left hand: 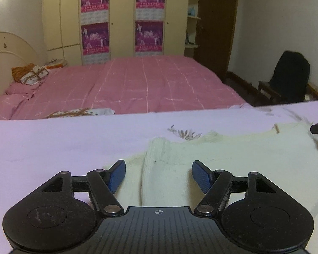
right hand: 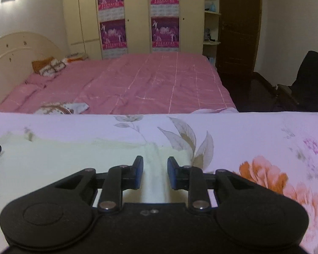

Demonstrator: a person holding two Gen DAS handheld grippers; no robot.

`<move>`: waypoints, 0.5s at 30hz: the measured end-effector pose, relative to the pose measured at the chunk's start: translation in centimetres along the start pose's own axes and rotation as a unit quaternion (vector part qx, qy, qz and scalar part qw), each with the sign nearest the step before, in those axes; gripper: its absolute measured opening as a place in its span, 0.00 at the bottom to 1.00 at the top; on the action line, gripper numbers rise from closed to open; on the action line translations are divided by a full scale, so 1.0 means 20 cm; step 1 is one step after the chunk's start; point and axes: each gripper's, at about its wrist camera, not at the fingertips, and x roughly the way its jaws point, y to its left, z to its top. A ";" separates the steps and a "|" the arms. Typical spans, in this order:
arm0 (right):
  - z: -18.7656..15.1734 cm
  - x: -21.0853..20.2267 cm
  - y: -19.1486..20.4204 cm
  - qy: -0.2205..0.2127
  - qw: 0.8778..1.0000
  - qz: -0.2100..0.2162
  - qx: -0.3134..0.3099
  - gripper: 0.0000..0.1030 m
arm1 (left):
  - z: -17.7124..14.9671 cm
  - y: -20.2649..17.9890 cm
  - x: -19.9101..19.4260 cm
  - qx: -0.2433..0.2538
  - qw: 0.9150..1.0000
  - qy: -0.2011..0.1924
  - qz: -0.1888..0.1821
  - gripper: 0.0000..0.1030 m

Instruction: Fold small clothes

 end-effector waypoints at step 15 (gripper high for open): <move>-0.02 -0.02 0.35 -0.018 0.997 0.051 -0.045 0.34 | 0.00 -0.46 -0.09 0.037 0.998 -0.042 -0.022 0.79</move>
